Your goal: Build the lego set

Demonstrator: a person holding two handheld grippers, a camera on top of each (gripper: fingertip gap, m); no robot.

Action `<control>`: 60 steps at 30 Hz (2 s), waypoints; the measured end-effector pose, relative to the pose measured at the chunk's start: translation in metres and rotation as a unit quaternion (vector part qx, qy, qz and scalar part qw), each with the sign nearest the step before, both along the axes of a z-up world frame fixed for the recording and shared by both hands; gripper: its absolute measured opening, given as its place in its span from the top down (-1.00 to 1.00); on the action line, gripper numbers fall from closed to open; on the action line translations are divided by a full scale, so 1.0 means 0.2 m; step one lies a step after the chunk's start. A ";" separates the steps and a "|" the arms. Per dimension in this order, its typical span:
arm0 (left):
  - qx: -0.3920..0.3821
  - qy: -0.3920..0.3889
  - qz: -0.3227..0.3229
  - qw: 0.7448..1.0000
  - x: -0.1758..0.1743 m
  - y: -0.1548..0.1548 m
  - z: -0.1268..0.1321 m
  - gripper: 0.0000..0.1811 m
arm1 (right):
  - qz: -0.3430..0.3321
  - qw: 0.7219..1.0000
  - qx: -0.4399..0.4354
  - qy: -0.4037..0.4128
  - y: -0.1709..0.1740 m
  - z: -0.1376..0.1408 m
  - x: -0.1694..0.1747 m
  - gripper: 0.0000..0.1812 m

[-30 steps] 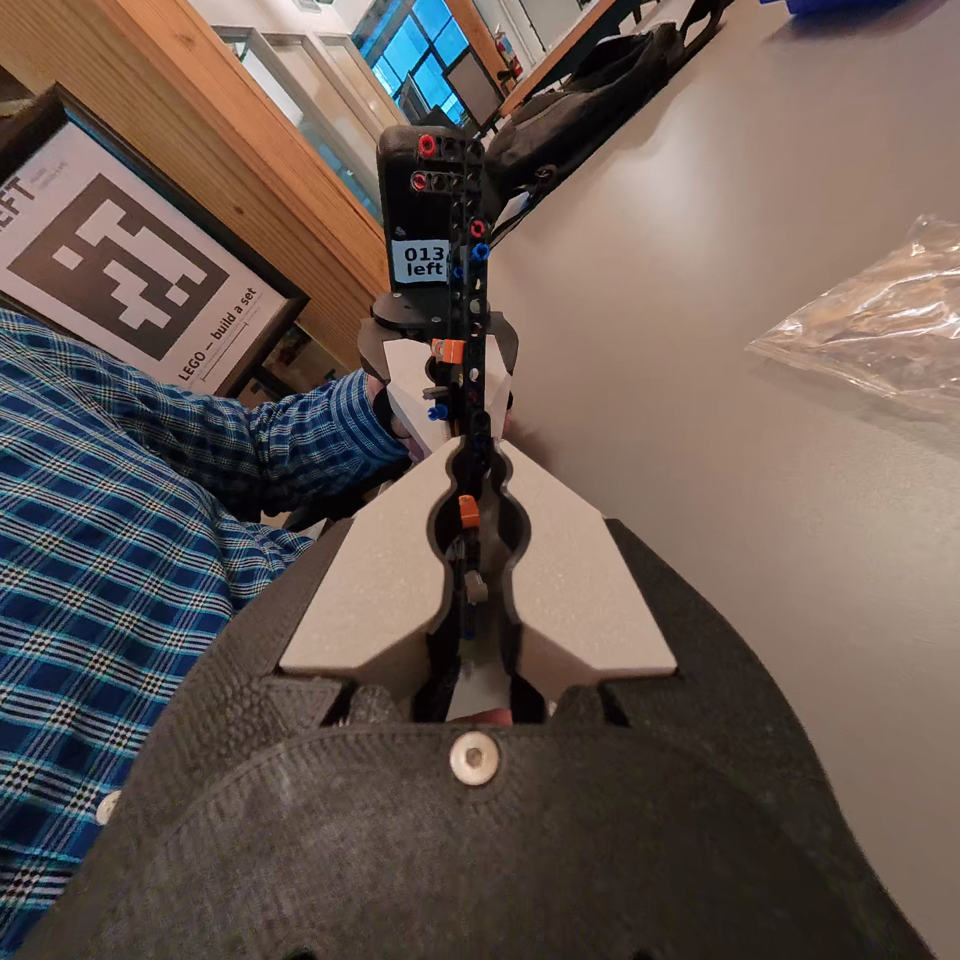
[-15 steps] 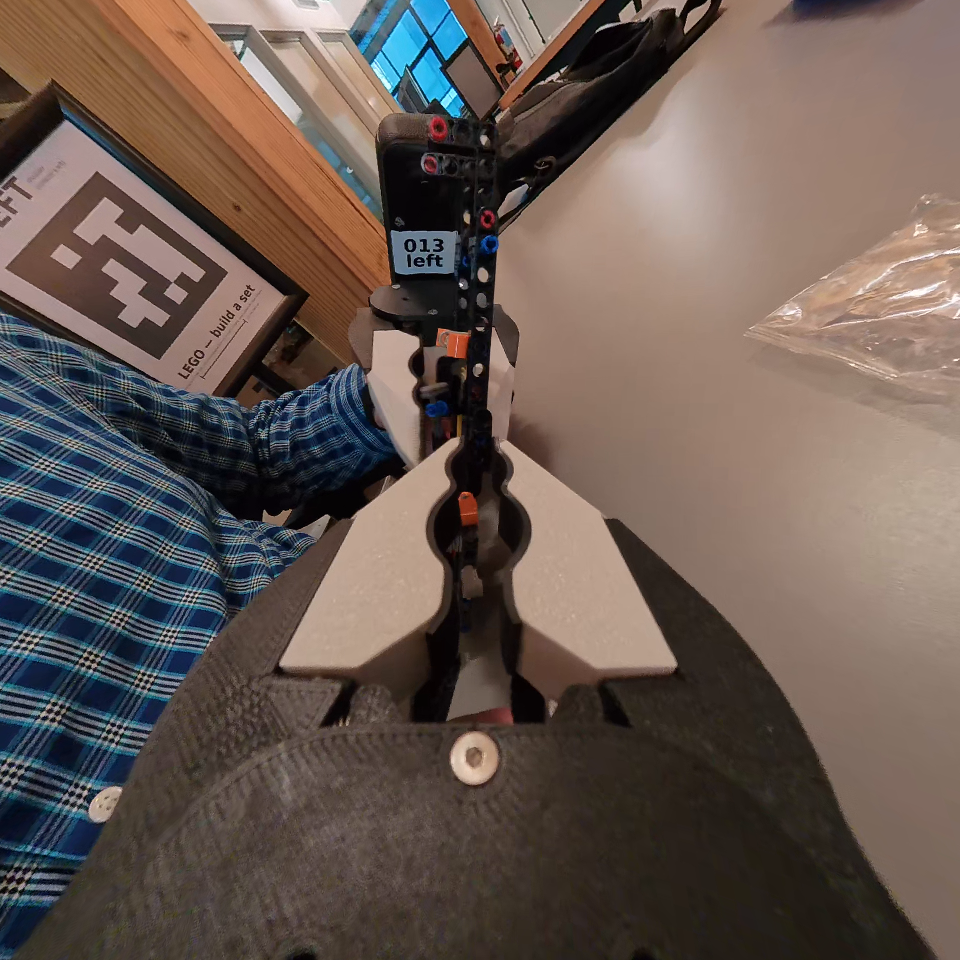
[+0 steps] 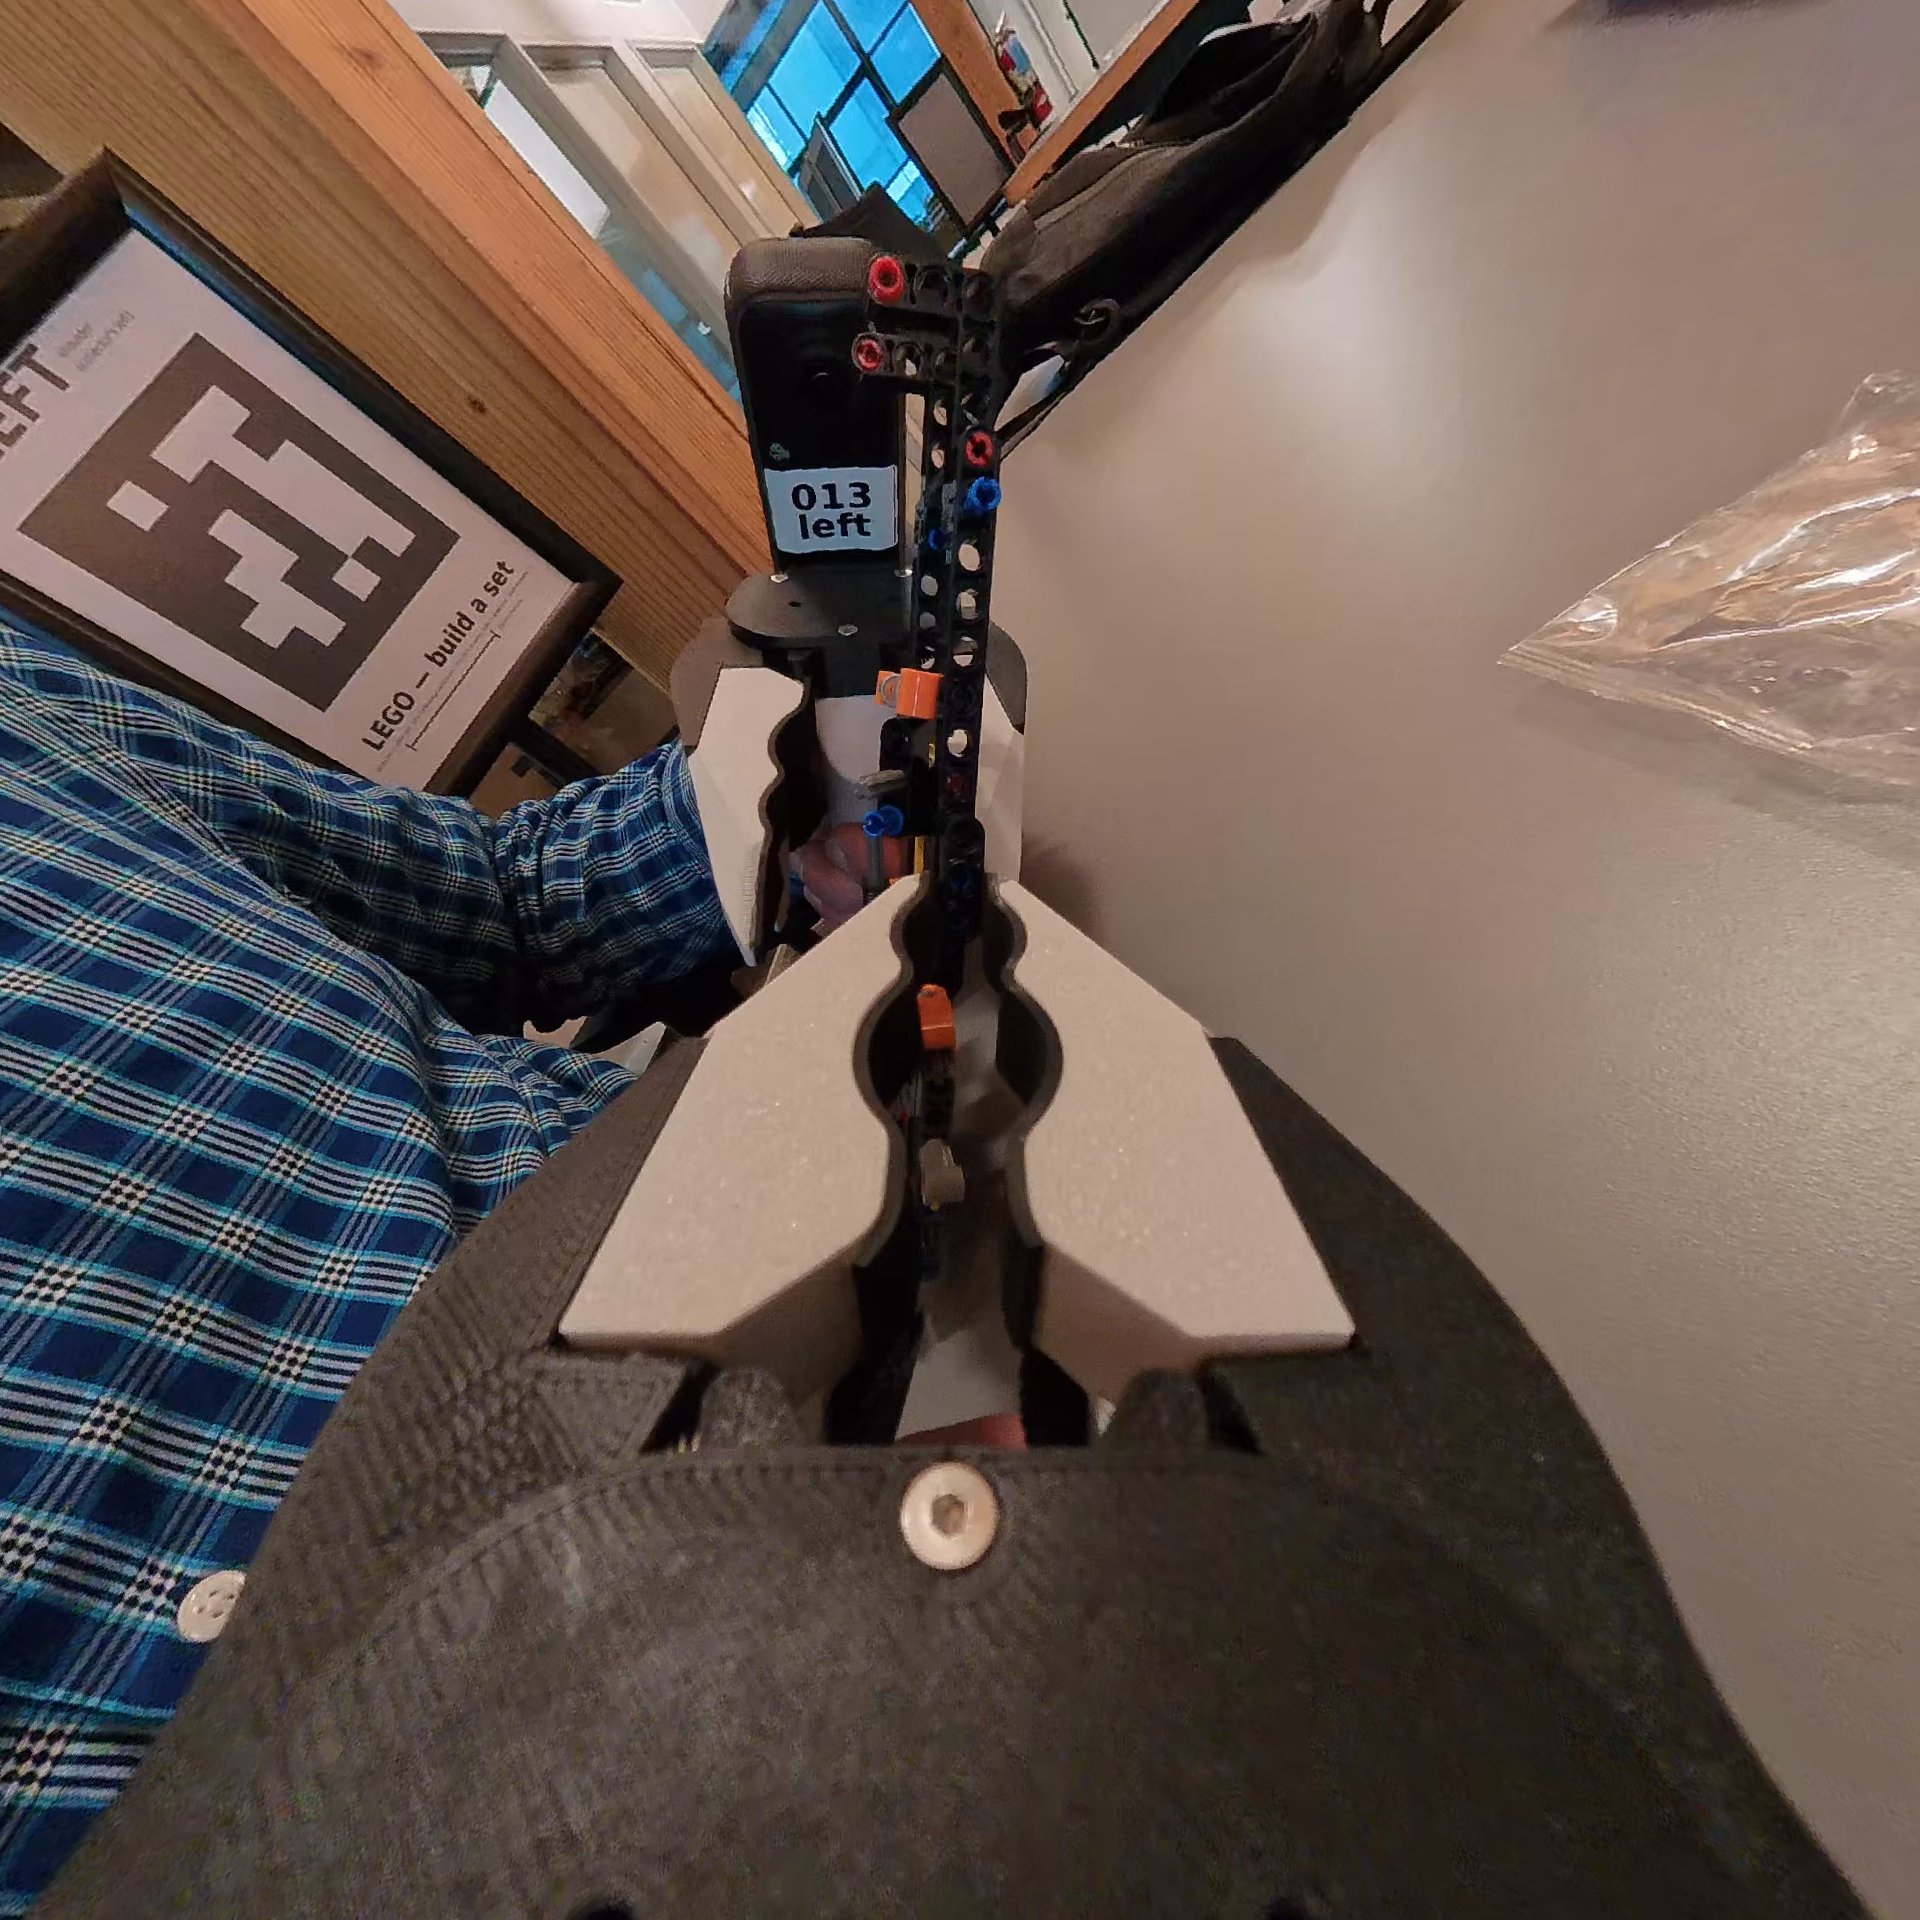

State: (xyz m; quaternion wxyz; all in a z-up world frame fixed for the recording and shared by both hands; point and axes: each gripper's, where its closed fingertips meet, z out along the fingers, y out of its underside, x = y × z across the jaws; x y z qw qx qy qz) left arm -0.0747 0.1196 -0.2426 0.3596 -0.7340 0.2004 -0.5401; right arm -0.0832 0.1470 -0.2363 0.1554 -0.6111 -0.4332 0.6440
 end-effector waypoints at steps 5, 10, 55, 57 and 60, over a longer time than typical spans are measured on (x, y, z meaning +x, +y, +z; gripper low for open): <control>0.007 0.010 0.015 1.000 -0.02 0.00 -0.01 0.61 | 0.002 1.000 0.000 0.001 0.00 0.00 0.00 0.94; 0.004 0.008 0.056 0.998 -0.05 0.06 0.00 0.89 | 0.004 1.000 0.002 0.003 -0.01 0.00 0.00 0.94; 0.043 -0.077 0.072 0.994 -0.03 0.08 0.13 0.94 | 0.002 0.998 -0.026 0.065 -0.02 0.12 0.04 0.95; 0.043 -0.075 0.072 0.994 -0.03 0.08 0.13 0.94 | 0.003 0.998 -0.029 0.062 -0.02 0.11 0.04 0.95; 0.043 -0.072 0.072 0.994 -0.03 0.08 0.12 0.94 | 0.003 0.998 -0.026 0.057 -0.02 0.11 0.04 0.95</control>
